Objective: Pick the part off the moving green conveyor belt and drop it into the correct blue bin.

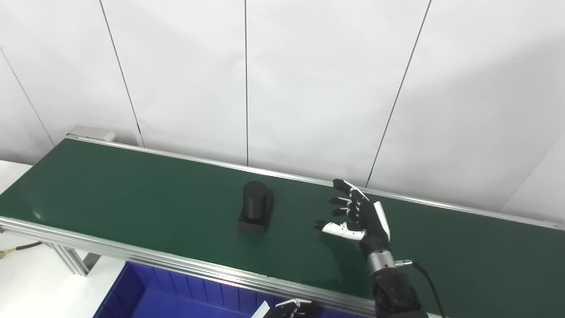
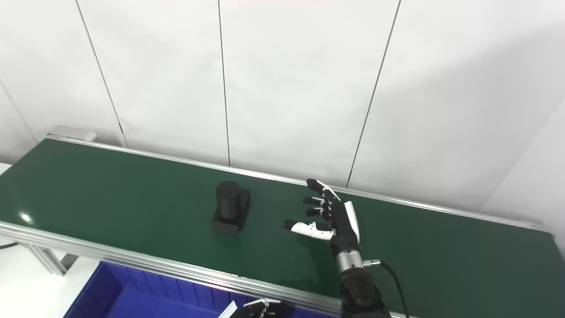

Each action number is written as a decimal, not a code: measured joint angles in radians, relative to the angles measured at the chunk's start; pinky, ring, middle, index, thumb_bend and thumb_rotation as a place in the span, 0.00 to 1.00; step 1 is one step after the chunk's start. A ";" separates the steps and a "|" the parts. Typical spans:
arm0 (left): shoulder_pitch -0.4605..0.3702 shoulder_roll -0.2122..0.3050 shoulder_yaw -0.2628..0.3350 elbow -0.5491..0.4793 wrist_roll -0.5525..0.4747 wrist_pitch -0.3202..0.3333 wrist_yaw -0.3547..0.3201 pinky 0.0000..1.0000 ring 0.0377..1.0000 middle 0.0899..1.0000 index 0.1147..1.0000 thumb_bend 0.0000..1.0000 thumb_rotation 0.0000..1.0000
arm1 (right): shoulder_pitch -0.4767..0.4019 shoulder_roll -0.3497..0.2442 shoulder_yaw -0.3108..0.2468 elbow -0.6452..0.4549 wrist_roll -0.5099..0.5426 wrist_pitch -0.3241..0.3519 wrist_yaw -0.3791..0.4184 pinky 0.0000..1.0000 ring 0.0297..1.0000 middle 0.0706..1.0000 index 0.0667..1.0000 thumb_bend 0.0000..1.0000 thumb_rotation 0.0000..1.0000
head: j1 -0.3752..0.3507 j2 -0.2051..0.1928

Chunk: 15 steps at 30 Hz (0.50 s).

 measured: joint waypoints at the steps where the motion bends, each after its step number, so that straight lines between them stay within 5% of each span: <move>1: 0.000 0.000 -0.001 0.000 0.001 0.000 0.000 0.64 0.70 0.73 0.71 1.00 0.00 | -0.007 0.000 0.002 0.013 -0.002 0.000 -0.001 0.59 0.71 0.84 0.79 1.00 0.20 | -0.002 0.002; 15: 0.003 0.000 -0.011 -0.009 0.019 0.000 0.002 0.62 0.70 0.73 0.70 1.00 0.00 | -0.055 0.022 0.015 0.108 -0.008 0.000 -0.011 0.60 0.70 0.84 0.80 1.00 0.18 | -0.006 0.005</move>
